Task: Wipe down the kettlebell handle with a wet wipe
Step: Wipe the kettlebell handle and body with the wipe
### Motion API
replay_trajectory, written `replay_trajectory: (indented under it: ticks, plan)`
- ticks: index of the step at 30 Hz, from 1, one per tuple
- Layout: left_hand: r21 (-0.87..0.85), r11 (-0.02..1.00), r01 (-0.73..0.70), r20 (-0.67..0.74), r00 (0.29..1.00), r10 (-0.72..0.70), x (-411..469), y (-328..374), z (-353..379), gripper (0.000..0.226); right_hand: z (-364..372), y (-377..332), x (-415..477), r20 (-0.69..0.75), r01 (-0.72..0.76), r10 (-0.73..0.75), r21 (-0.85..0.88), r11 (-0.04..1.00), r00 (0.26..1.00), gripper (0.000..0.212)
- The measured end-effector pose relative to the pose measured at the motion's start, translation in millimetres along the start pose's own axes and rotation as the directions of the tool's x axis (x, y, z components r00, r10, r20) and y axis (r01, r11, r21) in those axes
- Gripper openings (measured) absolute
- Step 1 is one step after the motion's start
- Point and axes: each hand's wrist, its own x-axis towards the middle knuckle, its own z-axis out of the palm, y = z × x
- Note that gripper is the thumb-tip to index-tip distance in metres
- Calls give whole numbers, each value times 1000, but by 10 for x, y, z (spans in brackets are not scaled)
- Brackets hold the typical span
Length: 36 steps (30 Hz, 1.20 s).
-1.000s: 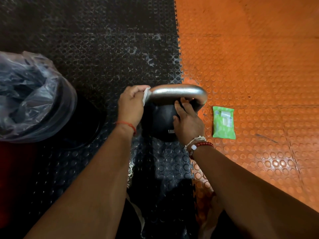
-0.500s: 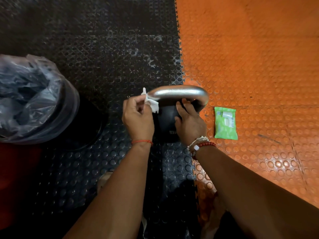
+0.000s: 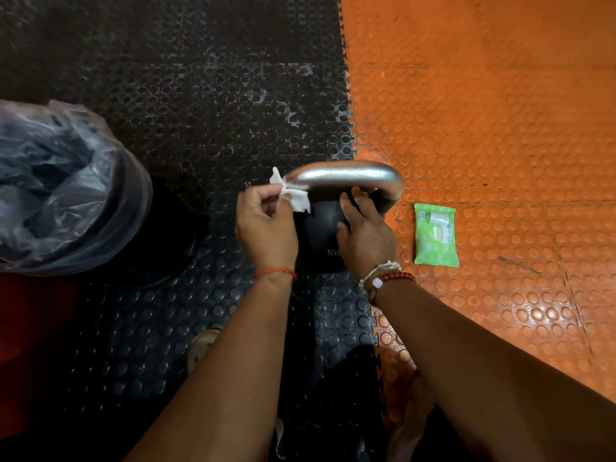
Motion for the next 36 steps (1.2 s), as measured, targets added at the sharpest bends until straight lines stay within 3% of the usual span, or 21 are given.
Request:
replay_trajectory:
  ticks: [9, 14, 18, 23, 27, 32, 36]
  plan:
    - [-34, 995, 97, 73, 993, -94, 69, -106, -89, 26, 19, 7, -10, -32, 9, -9, 0, 1000, 999, 51]
    - [60, 987, -147, 142, 980, 137, 101, 109, -54, 22, 7, 24, -6, -14, 7, -7, -15, 1000, 1000, 51]
    - [172, 978, -114, 240, 968, 70, 333, 96, -107, 21, 10, 12, -1, -13, 13, -13, -8, 1000, 1000, 52]
    - [150, 968, -202, 157, 971, 178, 149, 42, -92, 20, 21, 3, -10, -41, 6, -6, -5, 1000, 999, 51]
    - [90, 991, -99, 130, 988, 87, 113, -70, -110, 22, 44, 16, -16, -51, 16, -16, 0, 1000, 999, 51]
    - [5, 995, -100, 123, 987, 99, 58, -64, -50, 27, 54, 23, -8, -69, 15, -15, 3, 1000, 998, 50]
    - [-65, 998, 25, 113, 993, -17, 69, -104, -80, 26, 22, 27, 3, -34, 12, -11, 16, 1000, 999, 52]
